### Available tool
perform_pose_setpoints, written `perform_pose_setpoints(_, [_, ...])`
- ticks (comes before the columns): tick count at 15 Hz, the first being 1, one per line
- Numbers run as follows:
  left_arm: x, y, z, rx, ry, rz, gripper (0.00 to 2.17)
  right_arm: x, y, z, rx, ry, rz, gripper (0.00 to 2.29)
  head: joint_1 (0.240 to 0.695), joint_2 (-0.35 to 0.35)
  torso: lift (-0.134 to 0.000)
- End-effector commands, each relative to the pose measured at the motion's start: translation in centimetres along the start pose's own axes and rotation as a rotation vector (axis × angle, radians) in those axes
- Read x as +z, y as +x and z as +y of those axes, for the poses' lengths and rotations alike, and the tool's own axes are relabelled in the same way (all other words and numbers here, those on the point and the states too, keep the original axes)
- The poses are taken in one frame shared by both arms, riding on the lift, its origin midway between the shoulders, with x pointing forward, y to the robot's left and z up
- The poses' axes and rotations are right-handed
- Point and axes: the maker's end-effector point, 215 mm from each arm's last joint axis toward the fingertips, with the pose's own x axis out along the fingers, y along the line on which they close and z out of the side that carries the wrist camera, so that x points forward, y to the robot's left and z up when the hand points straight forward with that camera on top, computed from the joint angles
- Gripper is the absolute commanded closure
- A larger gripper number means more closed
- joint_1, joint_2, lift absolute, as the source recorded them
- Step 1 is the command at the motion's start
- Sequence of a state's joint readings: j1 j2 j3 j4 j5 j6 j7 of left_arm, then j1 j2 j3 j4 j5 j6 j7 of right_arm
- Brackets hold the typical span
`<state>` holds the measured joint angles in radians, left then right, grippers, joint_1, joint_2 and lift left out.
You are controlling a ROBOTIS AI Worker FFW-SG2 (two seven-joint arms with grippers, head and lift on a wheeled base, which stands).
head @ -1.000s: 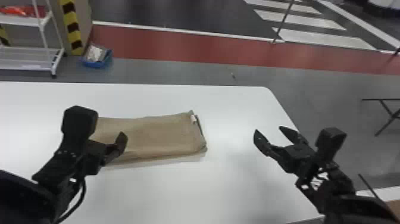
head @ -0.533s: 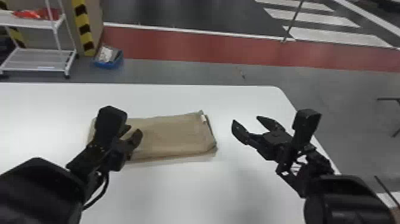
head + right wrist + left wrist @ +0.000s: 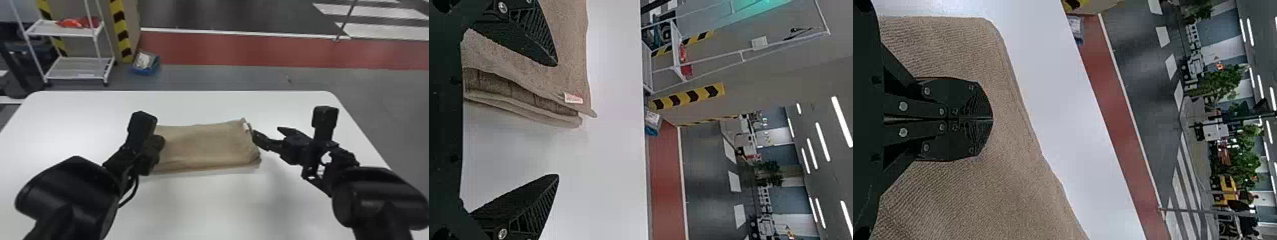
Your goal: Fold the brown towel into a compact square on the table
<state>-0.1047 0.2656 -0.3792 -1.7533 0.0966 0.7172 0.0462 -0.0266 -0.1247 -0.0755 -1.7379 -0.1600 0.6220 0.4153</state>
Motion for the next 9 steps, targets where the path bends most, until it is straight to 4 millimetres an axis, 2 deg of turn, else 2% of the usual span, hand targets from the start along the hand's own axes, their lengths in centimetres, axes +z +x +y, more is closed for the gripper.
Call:
perform_pose_setpoints(1, [-0.2, 0.4, 0.6, 0.003, 0.004, 0.009, 1.91, -0.4, 1.1, 0.3, 0.001, -0.021, 0.029, 0.12, 0.695, -0.072, -0.128])
perform_pose_setpoints(5, [0.0, 0.7, 0.4, -0.014, 0.001, 0.004, 1.91, -1.2, 2.9, 0.4, -0.014, -0.046, 0.087, 0.22, 0.695, -0.054, -0.128])
perform_pose_setpoints(9, [-0.1, 0.7, 0.8, -0.014, -0.005, 0.006, 1.91, -2.5, 3.7, 0.3, -0.006, -0.027, 0.123, 0.47, 0.695, -0.05, -0.128])
